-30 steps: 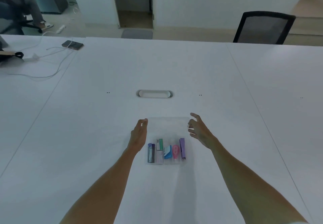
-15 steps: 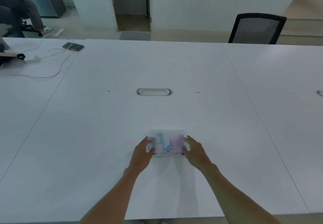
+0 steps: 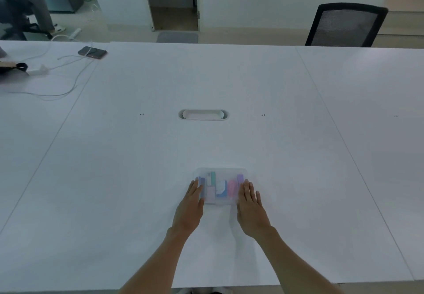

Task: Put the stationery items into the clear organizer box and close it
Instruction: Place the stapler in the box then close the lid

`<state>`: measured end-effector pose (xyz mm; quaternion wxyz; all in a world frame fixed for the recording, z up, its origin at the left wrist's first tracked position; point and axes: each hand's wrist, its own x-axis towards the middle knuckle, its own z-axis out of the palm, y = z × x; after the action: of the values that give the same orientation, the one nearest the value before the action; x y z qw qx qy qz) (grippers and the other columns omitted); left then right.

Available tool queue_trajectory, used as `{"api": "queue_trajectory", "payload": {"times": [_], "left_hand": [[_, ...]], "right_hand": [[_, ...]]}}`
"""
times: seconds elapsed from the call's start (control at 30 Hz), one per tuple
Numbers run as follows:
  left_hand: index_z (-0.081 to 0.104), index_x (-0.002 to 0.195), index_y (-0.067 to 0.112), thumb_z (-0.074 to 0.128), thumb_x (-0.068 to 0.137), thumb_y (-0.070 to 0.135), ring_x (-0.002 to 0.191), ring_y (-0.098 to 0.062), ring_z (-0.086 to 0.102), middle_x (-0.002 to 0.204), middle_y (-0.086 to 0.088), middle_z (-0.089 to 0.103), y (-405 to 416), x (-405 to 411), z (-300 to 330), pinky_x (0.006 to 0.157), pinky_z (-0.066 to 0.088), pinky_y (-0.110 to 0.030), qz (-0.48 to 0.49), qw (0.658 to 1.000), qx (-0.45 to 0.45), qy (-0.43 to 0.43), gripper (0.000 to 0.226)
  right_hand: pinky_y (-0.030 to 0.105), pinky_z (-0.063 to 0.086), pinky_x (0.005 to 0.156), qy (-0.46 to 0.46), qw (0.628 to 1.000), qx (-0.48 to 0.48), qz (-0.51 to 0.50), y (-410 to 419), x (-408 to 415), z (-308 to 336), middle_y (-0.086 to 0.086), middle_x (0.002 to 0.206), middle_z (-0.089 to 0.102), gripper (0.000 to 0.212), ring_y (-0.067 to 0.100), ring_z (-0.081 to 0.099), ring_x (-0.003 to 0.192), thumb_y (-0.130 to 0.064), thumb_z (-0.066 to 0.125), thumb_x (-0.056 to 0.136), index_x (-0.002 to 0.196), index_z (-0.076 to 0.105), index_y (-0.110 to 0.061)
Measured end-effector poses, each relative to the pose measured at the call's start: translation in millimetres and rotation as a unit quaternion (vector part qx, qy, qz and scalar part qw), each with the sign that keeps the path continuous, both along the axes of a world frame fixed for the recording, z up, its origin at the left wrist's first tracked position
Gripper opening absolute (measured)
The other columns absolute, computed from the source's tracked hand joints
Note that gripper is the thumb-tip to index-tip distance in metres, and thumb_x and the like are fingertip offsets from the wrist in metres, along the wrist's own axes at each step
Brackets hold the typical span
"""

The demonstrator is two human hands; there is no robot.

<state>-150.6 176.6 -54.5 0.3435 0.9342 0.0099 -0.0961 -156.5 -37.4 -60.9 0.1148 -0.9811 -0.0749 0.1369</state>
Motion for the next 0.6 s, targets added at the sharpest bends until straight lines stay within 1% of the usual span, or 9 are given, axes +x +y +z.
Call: {"api": "queue_trajectory", "payload": {"times": [0.1, 0.17, 0.2, 0.27, 0.33, 0.4, 0.5, 0.6], "left_hand": [[0.020, 0.155, 0.023, 0.042, 0.101, 0.015, 0.152, -0.009, 0.010, 0.163, 0.012, 0.012, -4, -2, -5, 0.115, 0.023, -0.018, -0.002, 1.000, -0.014, -0.018, 0.058], [0.016, 0.155, 0.024, 0.039, 0.103, 0.016, 0.152, -0.008, 0.005, 0.163, 0.014, 0.007, -5, -3, -9, 0.111, 0.021, -0.012, -0.003, 0.999, -0.024, -0.024, 0.058], [0.014, 0.155, 0.024, 0.037, 0.103, 0.018, 0.152, -0.007, 0.002, 0.163, 0.016, 0.004, -5, -4, -11, 0.109, 0.022, -0.010, -0.006, 0.999, -0.025, -0.027, 0.057], [0.010, 0.156, 0.027, 0.033, 0.105, 0.023, 0.151, -0.004, -0.002, 0.162, 0.020, -0.002, -2, -6, -16, 0.106, 0.027, -0.010, -0.019, 0.999, -0.022, -0.035, 0.056], [0.008, 0.156, 0.029, 0.031, 0.105, 0.025, 0.151, -0.002, -0.004, 0.161, 0.022, -0.004, 1, -6, -21, 0.106, 0.030, -0.012, -0.031, 0.998, -0.020, -0.044, 0.056], [0.006, 0.156, 0.028, 0.029, 0.105, 0.024, 0.150, -0.001, -0.007, 0.160, 0.024, -0.007, 2, -3, -22, 0.111, 0.029, -0.016, -0.028, 0.999, -0.020, -0.042, 0.056], [0.008, 0.156, 0.022, 0.027, 0.105, 0.019, 0.149, -0.001, -0.008, 0.160, 0.020, -0.007, 0, 12, -22, 0.121, 0.022, -0.025, -0.017, 0.999, -0.008, -0.041, 0.055], [0.010, 0.156, 0.018, 0.027, 0.105, 0.016, 0.149, -0.004, -0.008, 0.160, 0.016, -0.006, 2, 35, -24, 0.124, 0.017, -0.031, -0.014, 0.999, 0.006, -0.044, 0.054]], "right_hand": [[0.043, 0.002, 0.119, 0.001, 1.000, 0.000, -0.012, 2, -1, -6, 0.019, 0.163, -0.001, 0.074, 0.036, 0.001, 0.151, -0.011, 0.043, 0.093, 0.152, 0.001, 0.004], [0.042, 0.004, 0.118, -0.003, 1.000, 0.004, -0.020, 2, -2, -9, 0.020, 0.162, 0.003, 0.074, 0.036, 0.005, 0.151, -0.011, 0.046, 0.092, 0.152, 0.004, 0.003], [0.041, 0.004, 0.119, -0.007, 1.000, 0.008, -0.021, 3, -2, -9, 0.019, 0.163, 0.004, 0.074, 0.035, 0.006, 0.151, -0.011, 0.045, 0.093, 0.152, 0.004, 0.003], [0.038, 0.001, 0.120, -0.013, 0.999, 0.022, -0.019, 2, -1, -9, 0.017, 0.163, 0.000, 0.070, 0.032, 0.001, 0.151, -0.013, 0.040, 0.097, 0.152, -0.001, 0.001], [0.035, -0.001, 0.121, -0.014, 0.999, 0.044, -0.022, 2, 1, -8, 0.012, 0.163, -0.008, 0.066, 0.028, -0.006, 0.152, -0.016, 0.032, 0.101, 0.152, -0.006, -0.002], [0.036, 0.002, 0.124, -0.006, 0.998, 0.056, -0.025, 3, 7, -7, 0.009, 0.163, -0.011, 0.064, 0.024, -0.010, 0.151, -0.018, 0.029, 0.103, 0.153, -0.009, -0.005], [0.039, 0.007, 0.125, 0.002, 0.998, 0.065, -0.025, 5, 26, -7, 0.009, 0.164, -0.009, 0.063, 0.024, -0.009, 0.152, -0.018, 0.030, 0.103, 0.154, -0.006, -0.005], [0.038, 0.005, 0.125, 0.003, 0.997, 0.073, -0.023, 7, 51, -5, 0.008, 0.165, -0.008, 0.061, 0.022, -0.008, 0.152, -0.020, 0.027, 0.104, 0.154, -0.005, -0.007]]}}
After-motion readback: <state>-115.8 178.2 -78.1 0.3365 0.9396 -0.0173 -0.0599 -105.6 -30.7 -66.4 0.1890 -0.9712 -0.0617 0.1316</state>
